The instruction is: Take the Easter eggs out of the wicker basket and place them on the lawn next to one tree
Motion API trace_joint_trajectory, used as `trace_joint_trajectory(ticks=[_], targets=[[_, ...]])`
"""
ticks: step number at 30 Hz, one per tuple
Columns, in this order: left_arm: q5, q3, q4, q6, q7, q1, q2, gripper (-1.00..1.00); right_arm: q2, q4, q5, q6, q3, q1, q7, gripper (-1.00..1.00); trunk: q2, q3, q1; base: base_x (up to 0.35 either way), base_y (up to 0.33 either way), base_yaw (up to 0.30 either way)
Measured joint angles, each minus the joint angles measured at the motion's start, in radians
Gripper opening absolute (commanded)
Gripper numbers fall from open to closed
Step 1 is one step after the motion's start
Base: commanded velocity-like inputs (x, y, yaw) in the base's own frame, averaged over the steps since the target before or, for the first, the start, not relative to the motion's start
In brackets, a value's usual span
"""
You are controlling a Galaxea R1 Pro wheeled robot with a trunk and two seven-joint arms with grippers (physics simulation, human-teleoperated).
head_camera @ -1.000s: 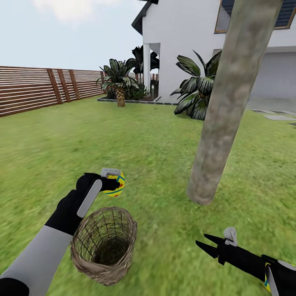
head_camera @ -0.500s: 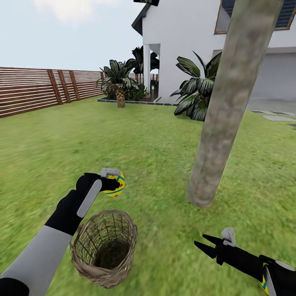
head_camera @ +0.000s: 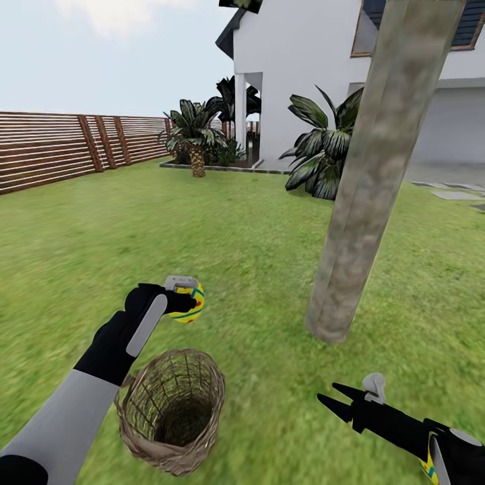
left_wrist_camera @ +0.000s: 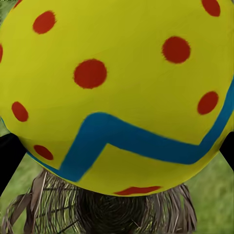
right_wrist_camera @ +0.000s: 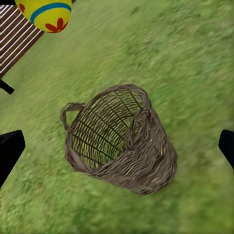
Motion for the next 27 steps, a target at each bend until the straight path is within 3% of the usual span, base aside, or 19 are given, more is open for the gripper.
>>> trace_joint_trajectory(ticks=[27], targets=[[-0.001, 0.0, 0.01, 0.0, 0.001, 0.0, 0.0, -1.0, 0.0, 0.017, 0.001, -0.002, 0.001, 0.0, 0.0, 1.0, 0.189, 0.085, -0.104, 0.0, 0.0, 0.0]])
